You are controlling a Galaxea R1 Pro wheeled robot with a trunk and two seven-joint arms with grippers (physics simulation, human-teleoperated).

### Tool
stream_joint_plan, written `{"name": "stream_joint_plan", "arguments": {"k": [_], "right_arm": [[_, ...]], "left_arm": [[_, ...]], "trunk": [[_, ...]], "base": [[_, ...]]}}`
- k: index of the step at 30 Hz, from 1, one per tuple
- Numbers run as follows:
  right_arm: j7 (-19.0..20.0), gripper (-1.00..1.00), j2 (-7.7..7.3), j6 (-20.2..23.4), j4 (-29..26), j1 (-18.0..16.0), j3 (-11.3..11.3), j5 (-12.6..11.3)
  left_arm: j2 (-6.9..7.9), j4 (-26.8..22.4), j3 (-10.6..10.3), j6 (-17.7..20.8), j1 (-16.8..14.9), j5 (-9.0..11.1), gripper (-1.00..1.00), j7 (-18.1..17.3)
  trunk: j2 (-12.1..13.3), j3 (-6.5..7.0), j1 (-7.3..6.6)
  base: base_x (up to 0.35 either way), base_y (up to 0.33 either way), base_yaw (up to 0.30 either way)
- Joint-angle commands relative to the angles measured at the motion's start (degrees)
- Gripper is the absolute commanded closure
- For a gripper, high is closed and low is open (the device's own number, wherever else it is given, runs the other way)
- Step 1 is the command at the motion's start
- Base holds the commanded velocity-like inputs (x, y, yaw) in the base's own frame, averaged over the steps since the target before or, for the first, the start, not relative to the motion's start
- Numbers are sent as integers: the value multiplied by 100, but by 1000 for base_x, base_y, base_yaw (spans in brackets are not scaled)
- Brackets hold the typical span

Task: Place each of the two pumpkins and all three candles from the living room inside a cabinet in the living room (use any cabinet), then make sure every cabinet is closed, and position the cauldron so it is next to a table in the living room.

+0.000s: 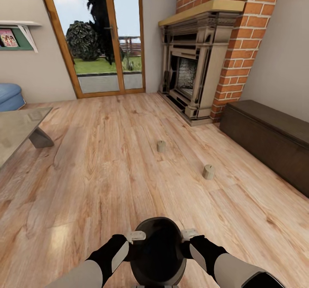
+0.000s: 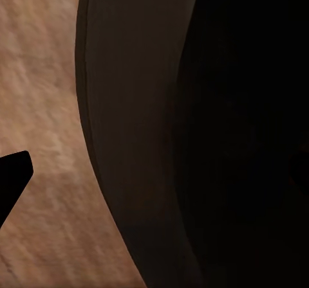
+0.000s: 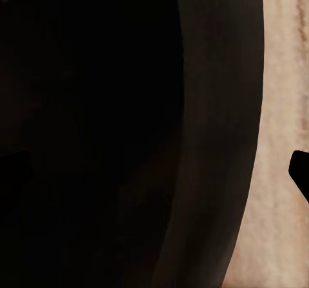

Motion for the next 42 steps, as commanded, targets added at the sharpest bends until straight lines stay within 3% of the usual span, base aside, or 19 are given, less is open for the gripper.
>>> {"name": "stream_joint_plan", "arguments": {"k": [1, 7, 8, 42], "right_arm": [[0, -100, -3, 24, -6, -3, 47, -53], [0, -100, -3, 19, -6, -3, 47, -53], [2, 100, -3, 18, -6, -3, 47, -53], [9, 100, -3, 24, -6, -3, 47, -55]], "left_arm": [[3, -10, -42, 23, -1, 62, -100, 47], [3, -10, -41, 17, -1, 62, -100, 47], [3, -10, -41, 17, -1, 62, -100, 47], [12, -4, -41, 7, -1, 63, -100, 60]], "trunk": [[-2, -5, -1], [-2, -5, -1], [-2, -5, -1], [-2, -5, -1]], "base": [[0, 0, 0], [0, 0, 0], [0, 0, 0], [0, 0, 0]]}}
